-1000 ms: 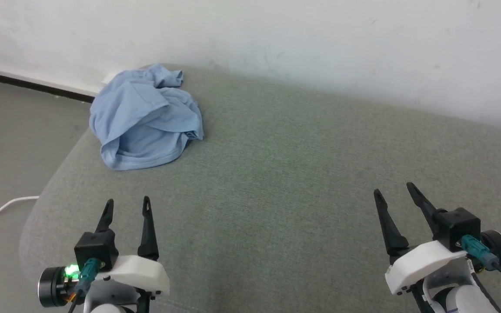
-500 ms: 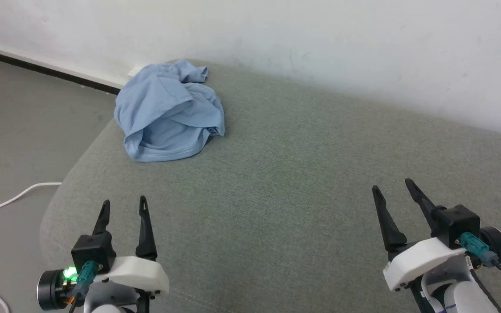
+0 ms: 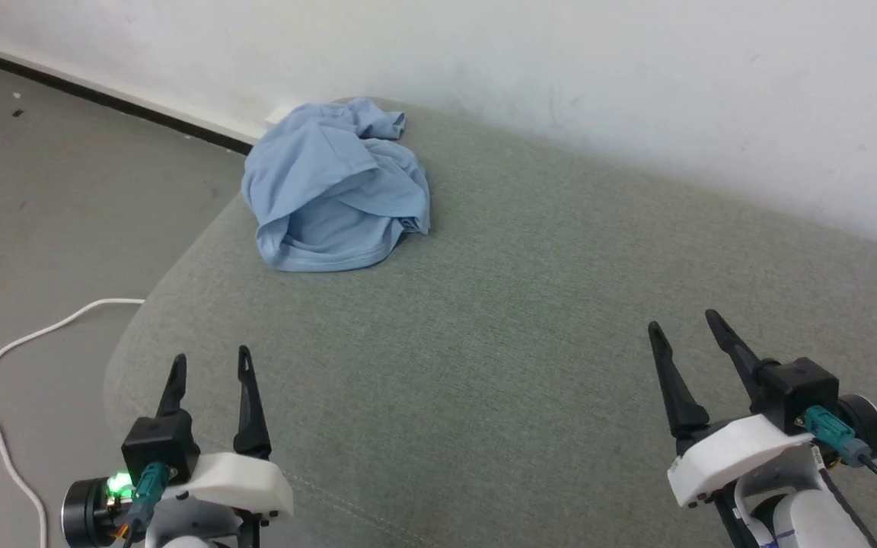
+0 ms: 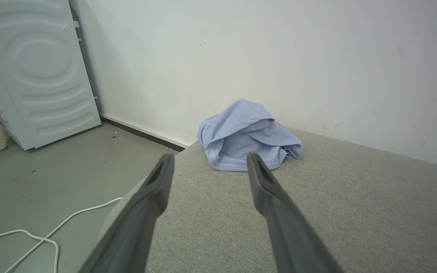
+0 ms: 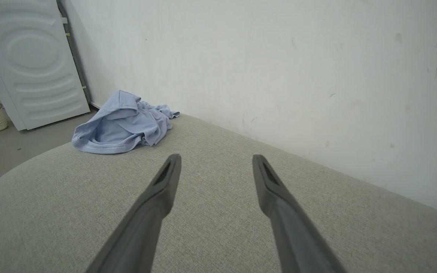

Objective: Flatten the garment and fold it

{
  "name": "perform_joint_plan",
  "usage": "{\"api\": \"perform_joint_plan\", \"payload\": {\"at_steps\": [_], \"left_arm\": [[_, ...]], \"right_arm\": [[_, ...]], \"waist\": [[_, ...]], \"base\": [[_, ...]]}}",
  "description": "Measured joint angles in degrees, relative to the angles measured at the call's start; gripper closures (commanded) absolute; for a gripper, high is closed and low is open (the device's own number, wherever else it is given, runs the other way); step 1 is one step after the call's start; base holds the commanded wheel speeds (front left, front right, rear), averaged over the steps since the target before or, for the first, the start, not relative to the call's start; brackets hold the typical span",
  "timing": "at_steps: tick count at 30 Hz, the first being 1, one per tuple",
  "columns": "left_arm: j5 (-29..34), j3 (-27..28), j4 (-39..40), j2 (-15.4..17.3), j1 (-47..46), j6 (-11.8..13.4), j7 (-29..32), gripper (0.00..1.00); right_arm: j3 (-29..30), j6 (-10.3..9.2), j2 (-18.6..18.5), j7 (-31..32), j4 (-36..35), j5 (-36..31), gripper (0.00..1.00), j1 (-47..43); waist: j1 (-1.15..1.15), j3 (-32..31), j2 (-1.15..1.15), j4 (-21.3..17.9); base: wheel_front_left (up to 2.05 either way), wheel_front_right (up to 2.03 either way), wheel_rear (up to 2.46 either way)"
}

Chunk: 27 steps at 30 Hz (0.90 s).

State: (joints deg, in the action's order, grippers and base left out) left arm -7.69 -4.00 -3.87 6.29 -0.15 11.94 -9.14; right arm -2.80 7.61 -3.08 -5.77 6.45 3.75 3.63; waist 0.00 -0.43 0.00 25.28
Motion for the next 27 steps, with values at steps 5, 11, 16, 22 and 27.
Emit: {"api": "perform_joint_plan", "payload": {"at_steps": [5, 11, 16, 22, 27], "left_arm": [[-0.42, -0.43, 0.04, 0.63, 0.08, 0.80, -0.48, 0.00], [-1.14, -0.93, 0.11, 1.38, 0.87, 1.65, -0.82, 0.00], [-1.92, -1.04, 0.05, 2.01, 1.33, 2.31, -1.12, 0.00], [-2.53, -1.38, 0.03, 2.61, 1.36, 3.33, -1.99, 0.00], [-3.09, -1.63, 0.01, 3.02, 1.38, 3.83, -2.55, 0.00]], "right_arm": [[-0.44, 0.00, 0.00, -0.41, 0.27, 0.41, 0.00, 0.25], [-0.89, 0.00, 0.01, -0.91, 0.94, 0.87, 0.00, 0.66], [-1.14, 0.00, 0.01, -1.41, 1.40, 1.27, 0.00, 0.84], [-1.26, 0.00, 0.02, -1.79, 1.85, 1.38, 0.00, 0.89], [-1.32, 0.00, 0.02, -1.86, 1.89, 1.58, 0.00, 1.22]], "waist": [[0.00, -0.17, 0.00, 1.44], [0.00, -0.45, 0.00, 3.31], [0.00, -0.75, 0.00, 4.85], [0.00, -0.92, 0.00, 6.68], [0.00, -0.78, 0.00, 8.18]], "base": [[0.00, 0.00, 0.00], [0.00, 0.00, 0.00], [0.00, 0.00, 0.00], [0.00, 0.00, 0.00], [0.00, 0.00, 0.00]]}}
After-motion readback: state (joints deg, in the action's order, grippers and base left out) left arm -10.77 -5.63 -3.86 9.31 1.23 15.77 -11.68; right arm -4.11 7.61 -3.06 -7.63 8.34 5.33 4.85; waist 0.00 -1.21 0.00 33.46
